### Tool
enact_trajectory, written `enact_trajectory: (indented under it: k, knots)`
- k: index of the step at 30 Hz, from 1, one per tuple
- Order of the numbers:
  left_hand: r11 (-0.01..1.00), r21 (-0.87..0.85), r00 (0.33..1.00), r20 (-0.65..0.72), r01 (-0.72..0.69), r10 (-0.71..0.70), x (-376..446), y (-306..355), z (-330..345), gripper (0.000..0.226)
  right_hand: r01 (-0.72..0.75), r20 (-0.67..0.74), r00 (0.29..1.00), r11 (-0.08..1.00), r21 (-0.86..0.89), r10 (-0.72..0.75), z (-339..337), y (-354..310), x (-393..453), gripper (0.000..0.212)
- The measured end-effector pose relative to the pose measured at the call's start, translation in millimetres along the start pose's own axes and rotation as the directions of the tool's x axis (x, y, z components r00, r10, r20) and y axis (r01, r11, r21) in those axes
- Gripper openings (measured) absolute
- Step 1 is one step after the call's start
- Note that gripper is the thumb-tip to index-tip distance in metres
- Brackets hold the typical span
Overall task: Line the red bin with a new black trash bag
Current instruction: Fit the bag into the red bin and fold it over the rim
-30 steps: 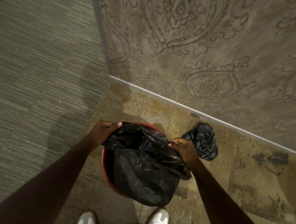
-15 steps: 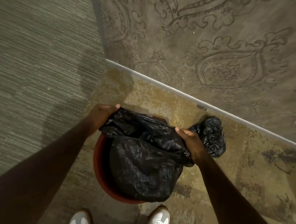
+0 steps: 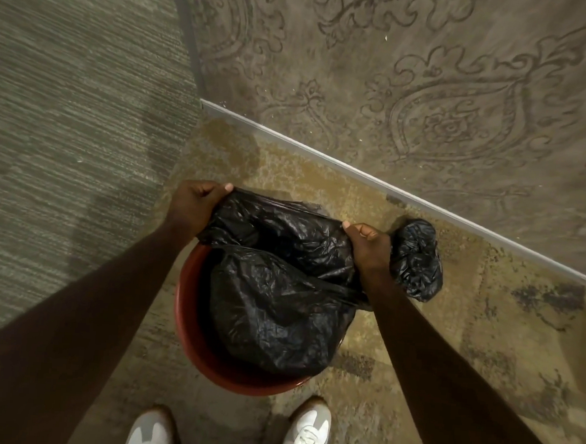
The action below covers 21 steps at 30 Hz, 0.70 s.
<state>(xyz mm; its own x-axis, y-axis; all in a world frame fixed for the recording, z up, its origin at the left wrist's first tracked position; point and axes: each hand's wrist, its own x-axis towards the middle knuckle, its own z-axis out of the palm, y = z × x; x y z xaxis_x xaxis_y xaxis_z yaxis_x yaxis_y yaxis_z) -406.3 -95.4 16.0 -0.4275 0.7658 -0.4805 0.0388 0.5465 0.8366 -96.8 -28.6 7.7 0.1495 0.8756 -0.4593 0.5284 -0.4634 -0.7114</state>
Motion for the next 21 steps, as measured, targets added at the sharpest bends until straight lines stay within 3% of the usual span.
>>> enact_trajectory:
  k: [3, 6, 10, 16, 21]
  knots:
    - [0.969, 0.213, 0.991, 0.011, 0.128, -0.134, 8, -17, 1, 0.025, -0.007, 0.06, 0.998, 0.985, -0.17, 0.017, 6, 7, 1, 0.033]
    - [0.927, 0.285, 0.963, 0.048, 0.243, -0.267, 7, -26, -2, 0.025, -0.017, 0.105, 0.993, 0.962, -0.273, 0.048, 6, 13, 1, 0.027]
    - [0.965, 0.184, 0.952, 0.206, 0.189, -0.226, -20, -25, -27, 0.054, 0.007, 0.12, 0.992, 0.962, -0.271, 0.027, -1, 17, -10, 0.03]
    - [0.97, 0.041, 0.949, 0.202, 0.239, -0.242, -67, -56, -57, 0.024, 0.049, 0.044, 0.998, 0.969, -0.243, -0.039, -31, 22, -75, 0.041]
    - [0.942, -0.079, 0.941, 0.126, 0.326, -0.315, -106, -76, -67, 0.03, -0.04, 0.08, 0.995, 0.972, -0.232, 0.06, -49, 35, -116, 0.056]
